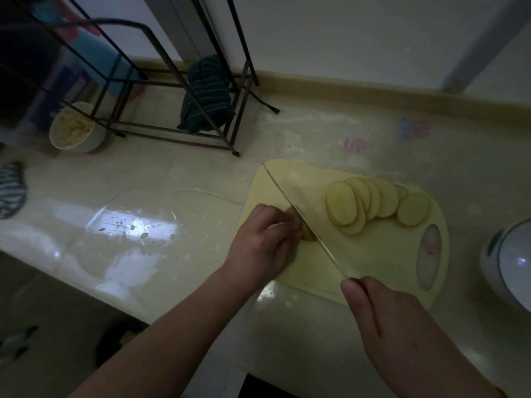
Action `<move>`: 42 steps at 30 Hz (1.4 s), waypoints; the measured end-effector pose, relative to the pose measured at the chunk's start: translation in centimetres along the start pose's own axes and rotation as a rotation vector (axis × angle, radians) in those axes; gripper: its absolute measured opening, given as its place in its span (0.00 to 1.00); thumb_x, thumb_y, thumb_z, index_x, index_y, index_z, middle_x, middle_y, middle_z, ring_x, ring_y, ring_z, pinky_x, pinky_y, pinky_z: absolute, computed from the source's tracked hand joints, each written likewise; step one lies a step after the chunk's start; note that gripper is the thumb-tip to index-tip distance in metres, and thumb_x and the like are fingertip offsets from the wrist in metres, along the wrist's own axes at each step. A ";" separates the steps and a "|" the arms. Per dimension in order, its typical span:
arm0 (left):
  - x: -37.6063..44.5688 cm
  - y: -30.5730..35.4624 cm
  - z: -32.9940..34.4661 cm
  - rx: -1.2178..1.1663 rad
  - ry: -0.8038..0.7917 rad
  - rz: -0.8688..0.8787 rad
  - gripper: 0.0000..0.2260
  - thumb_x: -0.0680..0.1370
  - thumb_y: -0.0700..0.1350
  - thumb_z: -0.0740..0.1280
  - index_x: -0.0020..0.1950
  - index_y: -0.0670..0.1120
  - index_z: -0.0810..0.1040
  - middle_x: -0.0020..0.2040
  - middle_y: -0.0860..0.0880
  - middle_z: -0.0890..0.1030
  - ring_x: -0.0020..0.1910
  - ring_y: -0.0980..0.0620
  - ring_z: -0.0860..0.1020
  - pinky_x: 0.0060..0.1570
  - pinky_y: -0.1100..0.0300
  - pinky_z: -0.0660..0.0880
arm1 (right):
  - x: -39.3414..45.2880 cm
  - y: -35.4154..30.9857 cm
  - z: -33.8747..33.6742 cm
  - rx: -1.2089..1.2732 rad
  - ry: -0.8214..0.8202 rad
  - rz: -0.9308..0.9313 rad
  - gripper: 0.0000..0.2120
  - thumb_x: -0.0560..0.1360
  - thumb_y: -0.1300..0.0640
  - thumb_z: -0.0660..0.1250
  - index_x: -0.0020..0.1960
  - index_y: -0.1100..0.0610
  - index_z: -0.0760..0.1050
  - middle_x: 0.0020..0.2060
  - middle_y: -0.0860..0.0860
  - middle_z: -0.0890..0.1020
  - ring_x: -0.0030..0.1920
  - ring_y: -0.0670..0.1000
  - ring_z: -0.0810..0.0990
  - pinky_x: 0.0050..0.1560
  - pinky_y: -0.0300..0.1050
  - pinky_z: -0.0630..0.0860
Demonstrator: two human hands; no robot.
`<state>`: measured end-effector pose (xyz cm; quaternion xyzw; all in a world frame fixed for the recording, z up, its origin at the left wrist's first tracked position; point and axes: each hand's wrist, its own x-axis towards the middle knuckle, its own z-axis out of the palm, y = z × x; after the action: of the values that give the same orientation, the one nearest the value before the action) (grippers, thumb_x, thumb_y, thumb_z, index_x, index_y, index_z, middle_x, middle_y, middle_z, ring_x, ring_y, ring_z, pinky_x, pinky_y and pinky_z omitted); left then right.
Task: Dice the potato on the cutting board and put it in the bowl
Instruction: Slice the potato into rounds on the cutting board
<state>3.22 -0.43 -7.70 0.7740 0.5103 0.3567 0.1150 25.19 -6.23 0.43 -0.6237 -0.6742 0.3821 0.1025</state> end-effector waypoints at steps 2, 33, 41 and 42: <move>-0.1 0.1 0.1 -0.014 0.011 0.000 0.10 0.80 0.40 0.67 0.46 0.37 0.86 0.43 0.40 0.81 0.41 0.42 0.79 0.41 0.55 0.75 | -1.1 0.2 -0.4 -0.004 0.002 0.037 0.42 0.60 0.20 0.27 0.40 0.44 0.71 0.27 0.47 0.77 0.39 0.50 0.79 0.37 0.43 0.70; -0.4 -0.1 0.2 -0.042 0.033 0.035 0.03 0.76 0.36 0.72 0.46 0.37 0.85 0.51 0.48 0.77 0.42 0.42 0.81 0.41 0.51 0.78 | 0.7 2.0 2.7 0.106 -0.015 -0.019 0.28 0.72 0.29 0.36 0.36 0.47 0.65 0.27 0.44 0.73 0.37 0.51 0.80 0.39 0.47 0.69; -0.3 -0.2 0.4 -0.007 0.039 0.020 0.03 0.76 0.38 0.73 0.46 0.38 0.85 0.48 0.45 0.78 0.42 0.44 0.80 0.40 0.51 0.76 | 2.2 3.0 -0.5 0.448 -0.197 0.229 0.27 0.72 0.33 0.52 0.34 0.56 0.71 0.23 0.47 0.71 0.23 0.43 0.66 0.29 0.41 0.64; -0.5 -0.2 0.3 -0.004 0.033 0.021 0.03 0.75 0.38 0.73 0.47 0.38 0.85 0.47 0.44 0.79 0.42 0.44 0.80 0.40 0.51 0.76 | 2.5 3.1 -1.1 0.531 -0.256 0.306 0.27 0.73 0.34 0.53 0.35 0.56 0.72 0.24 0.48 0.70 0.22 0.46 0.65 0.26 0.40 0.63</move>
<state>3.17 -0.66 -8.28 0.7731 0.5032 0.3719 0.1043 27.72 -3.73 -1.65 -0.6162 -0.4569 0.6307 0.1171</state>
